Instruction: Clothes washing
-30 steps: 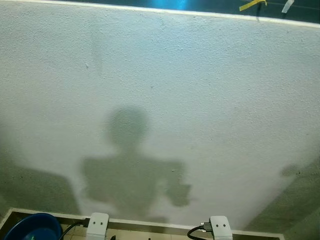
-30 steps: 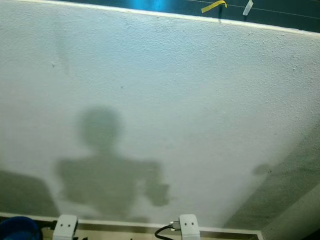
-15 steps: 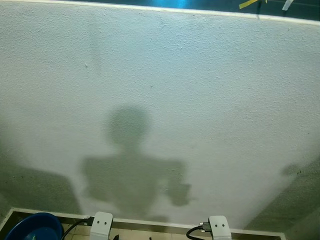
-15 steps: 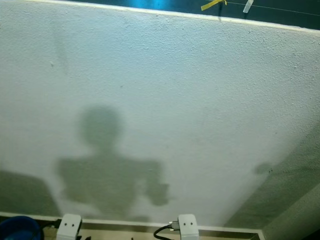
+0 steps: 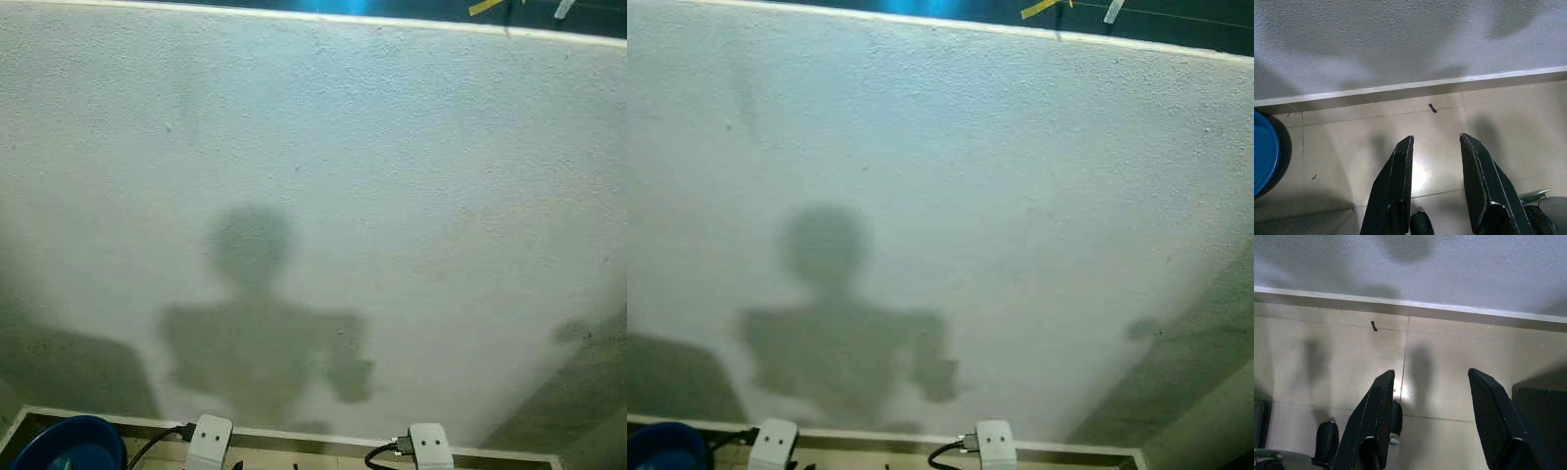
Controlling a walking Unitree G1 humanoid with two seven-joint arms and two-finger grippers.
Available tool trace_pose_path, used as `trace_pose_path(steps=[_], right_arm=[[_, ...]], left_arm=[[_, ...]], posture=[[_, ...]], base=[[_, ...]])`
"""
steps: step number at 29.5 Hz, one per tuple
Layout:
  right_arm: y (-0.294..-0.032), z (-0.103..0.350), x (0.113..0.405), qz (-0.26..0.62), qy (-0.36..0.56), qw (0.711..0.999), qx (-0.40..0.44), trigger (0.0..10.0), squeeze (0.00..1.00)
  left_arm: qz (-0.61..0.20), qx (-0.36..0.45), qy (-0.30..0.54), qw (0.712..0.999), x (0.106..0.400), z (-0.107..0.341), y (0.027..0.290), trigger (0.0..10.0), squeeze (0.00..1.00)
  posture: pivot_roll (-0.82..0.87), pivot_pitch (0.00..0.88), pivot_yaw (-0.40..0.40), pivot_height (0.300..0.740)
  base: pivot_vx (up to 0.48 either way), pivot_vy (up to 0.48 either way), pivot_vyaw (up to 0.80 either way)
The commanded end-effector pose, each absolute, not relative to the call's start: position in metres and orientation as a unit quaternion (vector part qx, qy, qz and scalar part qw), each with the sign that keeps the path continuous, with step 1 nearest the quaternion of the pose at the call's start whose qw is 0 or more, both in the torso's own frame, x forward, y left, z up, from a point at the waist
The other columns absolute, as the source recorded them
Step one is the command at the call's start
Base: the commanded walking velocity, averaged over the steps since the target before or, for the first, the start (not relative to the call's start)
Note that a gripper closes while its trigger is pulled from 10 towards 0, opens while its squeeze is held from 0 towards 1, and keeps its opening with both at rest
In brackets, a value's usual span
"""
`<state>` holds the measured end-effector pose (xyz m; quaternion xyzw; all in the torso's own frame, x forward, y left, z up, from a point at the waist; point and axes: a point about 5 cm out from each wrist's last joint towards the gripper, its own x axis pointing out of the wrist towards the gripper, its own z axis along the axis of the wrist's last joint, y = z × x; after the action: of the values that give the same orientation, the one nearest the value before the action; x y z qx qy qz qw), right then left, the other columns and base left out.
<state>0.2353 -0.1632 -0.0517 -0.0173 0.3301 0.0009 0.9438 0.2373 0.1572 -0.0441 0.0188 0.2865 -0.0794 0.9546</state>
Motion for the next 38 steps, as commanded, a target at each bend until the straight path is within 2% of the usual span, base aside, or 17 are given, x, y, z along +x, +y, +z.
trace_pose_path(steps=[1,7,14,21,26,30,38], right_arm=[[-0.163,-0.056,0.229,-0.004,0.338,0.941,-0.015,10.0,0.00],[-0.157,-0.059,0.225,-0.010,0.341,0.940,-0.003,10.0,0.00],[-0.152,-0.061,0.220,-0.018,0.342,0.940,0.013,10.0,0.00],[-0.157,-0.057,0.227,-0.011,0.332,0.943,0.005,10.0,0.00],[-0.159,-0.051,0.235,-0.007,0.322,0.947,-0.002,10.0,0.00],[-0.157,-0.037,0.255,0.029,0.290,0.957,-0.021,10.0,0.00],[-0.159,-0.025,0.266,0.038,0.254,0.966,-0.019,10.0,0.00]], left_arm=[[-0.085,0.023,0.285,0.955,0.236,-0.044,0.157,10.0,0.00],[-0.081,0.023,0.282,0.956,0.236,-0.043,0.165,10.0,0.00],[-0.066,0.022,0.284,0.956,0.234,-0.043,0.179,10.0,0.00],[-0.012,0.002,0.278,0.961,0.236,-0.040,0.194,10.0,0.00],[0.009,-0.010,0.277,0.961,0.235,-0.040,0.197,10.0,0.00],[0.034,-0.030,0.264,0.963,0.232,-0.040,0.199,10.0,0.00],[0.050,-0.039,0.263,0.963,0.231,-0.040,0.199,10.0,0.00]], posture=[[0.03,0.085,0.015,0.740],[0.06,0.100,0.059,0.740],[0.07,0.094,0.074,0.740],[0.06,0.078,0.026,0.740],[0.04,0.069,0.003,0.740],[0.01,0.064,-0.030,0.740],[0.00,0.058,-0.061,0.740]], base=[[0.000,0.000,0.00],[0.000,0.000,0.00],[0.000,0.000,0.00],[0.000,0.000,0.00],[0.000,0.000,0.00],[0.000,0.000,0.00],[0.000,0.000,0.00]])
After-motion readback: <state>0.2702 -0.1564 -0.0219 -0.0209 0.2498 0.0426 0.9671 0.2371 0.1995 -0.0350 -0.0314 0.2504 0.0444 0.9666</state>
